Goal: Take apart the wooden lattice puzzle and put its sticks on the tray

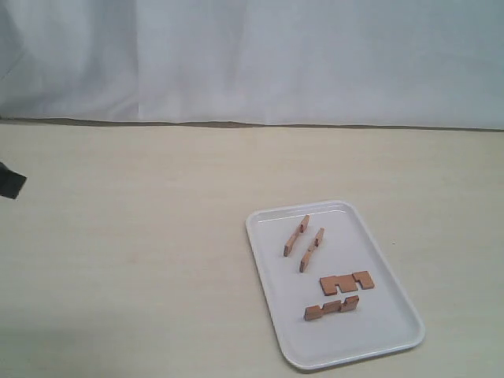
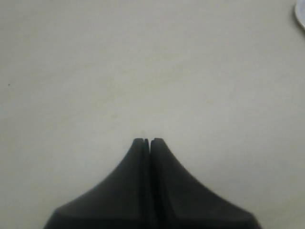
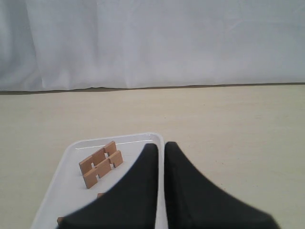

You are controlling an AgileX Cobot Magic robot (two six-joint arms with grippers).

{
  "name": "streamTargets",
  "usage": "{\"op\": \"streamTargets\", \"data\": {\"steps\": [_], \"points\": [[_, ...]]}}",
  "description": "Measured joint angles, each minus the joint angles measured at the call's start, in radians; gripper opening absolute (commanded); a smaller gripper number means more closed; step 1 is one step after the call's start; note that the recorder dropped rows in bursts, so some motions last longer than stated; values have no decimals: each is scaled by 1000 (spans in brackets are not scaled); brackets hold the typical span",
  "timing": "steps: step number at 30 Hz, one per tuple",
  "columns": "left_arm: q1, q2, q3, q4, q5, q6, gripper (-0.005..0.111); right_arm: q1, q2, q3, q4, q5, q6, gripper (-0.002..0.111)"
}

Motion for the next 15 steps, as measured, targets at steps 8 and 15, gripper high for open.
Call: {"op": "streamTargets", "data": {"steps": [8, 15], "points": [[37, -126, 101, -36, -124, 6, 0, 0, 0, 0, 0, 0, 0, 5], [37, -294, 226, -38, -275, 8, 0, 0, 0, 0, 0, 0, 0, 5]]}}
